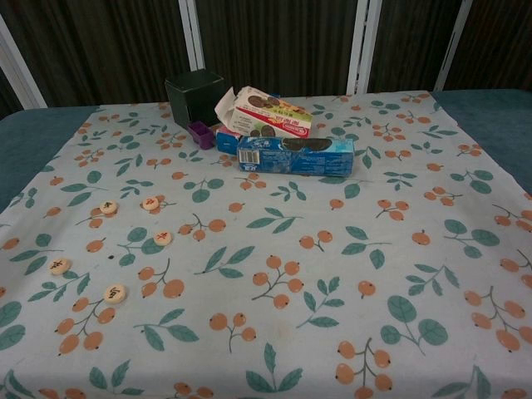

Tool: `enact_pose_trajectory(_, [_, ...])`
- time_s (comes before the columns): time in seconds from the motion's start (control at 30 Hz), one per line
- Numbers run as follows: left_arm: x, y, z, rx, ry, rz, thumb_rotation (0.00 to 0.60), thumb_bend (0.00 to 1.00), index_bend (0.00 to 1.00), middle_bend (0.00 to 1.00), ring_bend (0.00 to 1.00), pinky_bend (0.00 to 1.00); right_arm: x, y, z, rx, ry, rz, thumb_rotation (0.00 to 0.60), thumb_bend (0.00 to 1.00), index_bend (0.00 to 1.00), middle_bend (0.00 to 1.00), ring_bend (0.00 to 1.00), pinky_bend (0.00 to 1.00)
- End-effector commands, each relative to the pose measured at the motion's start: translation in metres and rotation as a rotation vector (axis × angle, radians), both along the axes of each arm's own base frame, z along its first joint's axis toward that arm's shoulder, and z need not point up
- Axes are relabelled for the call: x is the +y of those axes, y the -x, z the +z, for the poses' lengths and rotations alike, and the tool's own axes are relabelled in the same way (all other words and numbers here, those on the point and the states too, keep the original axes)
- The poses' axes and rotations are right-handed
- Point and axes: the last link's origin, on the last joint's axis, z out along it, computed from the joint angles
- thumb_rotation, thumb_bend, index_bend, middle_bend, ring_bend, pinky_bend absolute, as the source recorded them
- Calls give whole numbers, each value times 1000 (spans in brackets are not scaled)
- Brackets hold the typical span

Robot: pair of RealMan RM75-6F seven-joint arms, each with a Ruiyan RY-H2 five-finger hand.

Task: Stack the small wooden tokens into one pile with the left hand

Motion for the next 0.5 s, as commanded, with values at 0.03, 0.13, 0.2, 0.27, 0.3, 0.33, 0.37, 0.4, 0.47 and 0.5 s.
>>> enact_pose_trajectory(0.03, [0, 0, -1, -1, 6, 0, 600, 473, 35, 41, 0, 48, 0, 0, 0, -1, -2, 1, 600, 148, 0, 0, 0, 0])
enact_pose_trajectory(0.13, [0, -1, -5, -17, 43, -4, 600, 473, 35, 41, 0, 59, 1, -1, -1, 3, -8, 6, 600, 148, 0, 0, 0, 0])
enact_pose_trajectory(0.2, [1, -2, -8, -31, 66, -9, 600, 474, 36, 63, 17, 96, 1, -1, -2, 2, -12, 8, 600, 148, 0, 0, 0, 0])
enact_pose_trajectory(0.27, [4, -6, -12, -46, 58, -41, 600, 475, 59, 186, 156, 280, 1, -2, -3, 3, -18, 13, 600, 148, 0, 0, 0, 0])
enact_pose_trajectory(0.3, [5, -9, -16, -62, 48, -64, 600, 475, 89, 318, 311, 473, 1, -2, -3, 2, -20, 14, 600, 148, 0, 0, 0, 0])
enact_pose_trajectory(0.33, [5, -13, -21, -89, 41, -96, 600, 475, 131, 483, 491, 686, 1, -2, -3, 0, -22, 15, 600, 147, 0, 0, 0, 0])
enact_pose_trajectory(0.37, [5, -14, -27, -109, 49, -117, 600, 475, 172, 621, 633, 833, 1, -2, -3, 0, -22, 14, 600, 148, 0, 0, 0, 0])
enact_pose_trajectory(0.4, [4, -15, -33, -132, 64, -133, 600, 474, 223, 763, 770, 938, 1, -2, -3, 0, -21, 14, 600, 148, 0, 0, 0, 0])
enact_pose_trajectory(0.47, [3, -16, -48, -200, 106, -150, 600, 474, 299, 921, 919, 999, 0, -1, -4, 1, -22, 10, 600, 148, 0, 0, 0, 0])
enact_pose_trajectory(0.5, [3, -18, -55, -228, 126, -155, 600, 474, 331, 969, 968, 1000, -1, -1, -5, 2, -24, 9, 600, 148, 0, 0, 0, 0])
